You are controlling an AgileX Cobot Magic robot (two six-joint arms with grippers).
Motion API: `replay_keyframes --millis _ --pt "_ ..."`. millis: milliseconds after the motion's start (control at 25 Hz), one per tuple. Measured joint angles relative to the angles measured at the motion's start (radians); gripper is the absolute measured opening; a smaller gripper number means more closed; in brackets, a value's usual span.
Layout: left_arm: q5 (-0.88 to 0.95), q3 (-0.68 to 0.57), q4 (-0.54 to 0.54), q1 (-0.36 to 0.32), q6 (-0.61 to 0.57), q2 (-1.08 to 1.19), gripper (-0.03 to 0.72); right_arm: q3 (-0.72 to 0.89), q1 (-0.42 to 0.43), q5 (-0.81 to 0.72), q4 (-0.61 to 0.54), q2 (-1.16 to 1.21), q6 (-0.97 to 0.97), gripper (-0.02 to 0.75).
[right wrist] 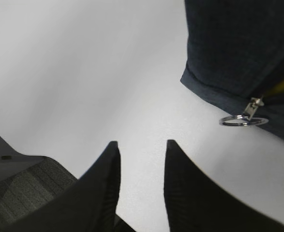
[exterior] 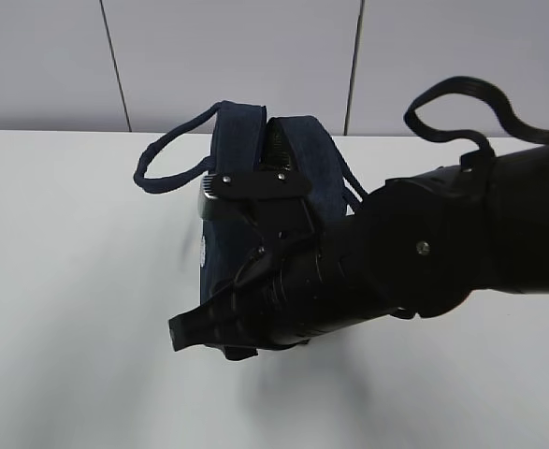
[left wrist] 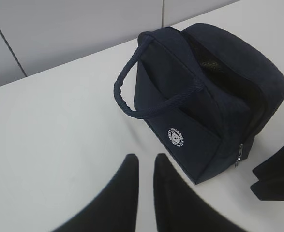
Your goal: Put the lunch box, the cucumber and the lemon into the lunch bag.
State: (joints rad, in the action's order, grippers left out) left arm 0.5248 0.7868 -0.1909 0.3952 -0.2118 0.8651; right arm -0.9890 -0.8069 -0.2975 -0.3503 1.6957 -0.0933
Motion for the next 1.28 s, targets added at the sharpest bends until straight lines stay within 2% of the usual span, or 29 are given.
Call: replay_keyframes --millis 280,600,920,1280 --pt "0.0 0.0 0.0 0.0 0.0 0.0 0.058 0.0 0.0 -0.004 -0.002 0.007 -0.016 0.277" --pt "0.0 0.0 -0.021 0.0 0.0 0.0 0.058 0.0 0.002 -0.032 -0.002 0.007 -0.075 0.446" --pt "0.0 0.0 -0.041 0.0 0.0 0.0 0.058 0.0 0.065 -0.018 -0.002 0.007 -0.177 0.458" --pt "-0.002 0.0 -0.041 0.0 0.0 0.0 0.058 0.0 0.069 0.008 -0.02 0.063 -0.201 0.458"
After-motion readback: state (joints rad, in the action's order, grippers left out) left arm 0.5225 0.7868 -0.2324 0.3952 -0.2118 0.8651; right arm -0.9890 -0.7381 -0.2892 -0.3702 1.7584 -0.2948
